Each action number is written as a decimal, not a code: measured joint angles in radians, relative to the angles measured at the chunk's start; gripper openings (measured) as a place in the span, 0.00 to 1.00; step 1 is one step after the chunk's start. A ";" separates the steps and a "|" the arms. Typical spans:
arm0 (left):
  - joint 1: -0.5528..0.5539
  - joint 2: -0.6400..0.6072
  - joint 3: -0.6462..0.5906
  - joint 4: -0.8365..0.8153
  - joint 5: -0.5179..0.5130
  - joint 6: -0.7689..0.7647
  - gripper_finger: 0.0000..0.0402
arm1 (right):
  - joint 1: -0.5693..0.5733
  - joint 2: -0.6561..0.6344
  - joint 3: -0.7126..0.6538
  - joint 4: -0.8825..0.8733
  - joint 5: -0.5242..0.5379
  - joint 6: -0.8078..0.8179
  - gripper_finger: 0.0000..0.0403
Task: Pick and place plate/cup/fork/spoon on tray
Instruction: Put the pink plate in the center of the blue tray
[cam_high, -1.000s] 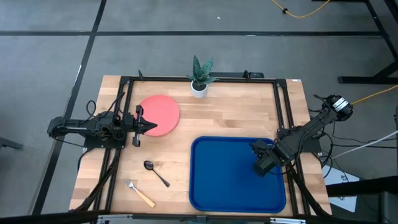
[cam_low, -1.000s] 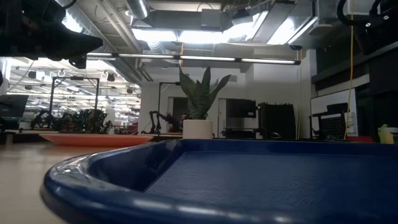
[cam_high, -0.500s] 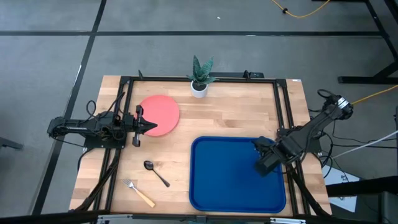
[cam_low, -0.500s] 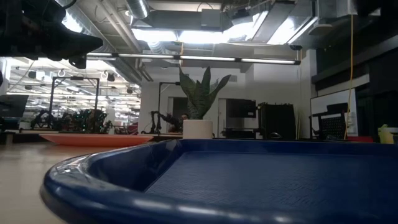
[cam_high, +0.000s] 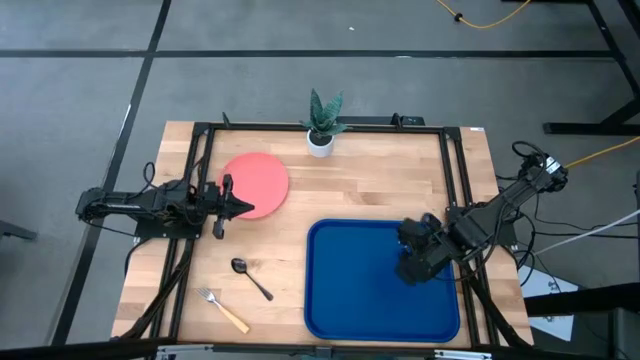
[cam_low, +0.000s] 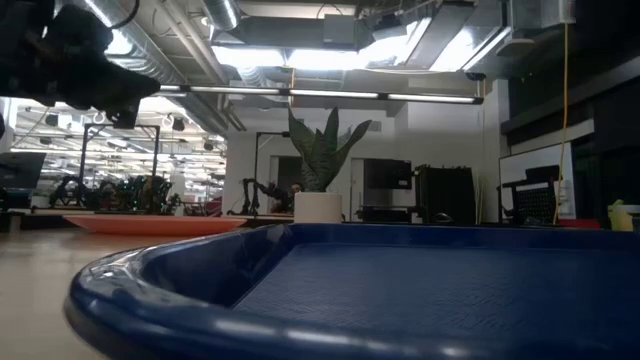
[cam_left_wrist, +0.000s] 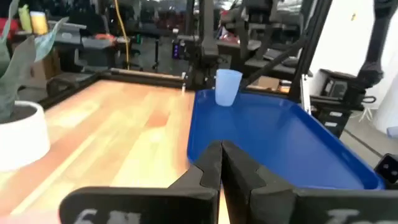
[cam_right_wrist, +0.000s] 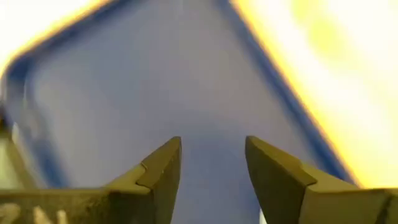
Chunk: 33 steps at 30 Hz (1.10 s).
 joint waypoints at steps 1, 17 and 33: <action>0.000 0.002 0.000 0.000 -0.003 -0.003 0.00 | -0.005 0.000 0.000 0.021 0.062 -0.029 0.45; -0.096 0.347 0.368 -0.201 -0.167 0.029 0.00 | -0.120 0.000 0.018 0.386 0.160 -1.034 0.45; -0.142 0.939 0.591 -0.610 -0.244 -0.030 0.00 | -0.120 0.001 0.018 0.170 0.118 -0.749 0.45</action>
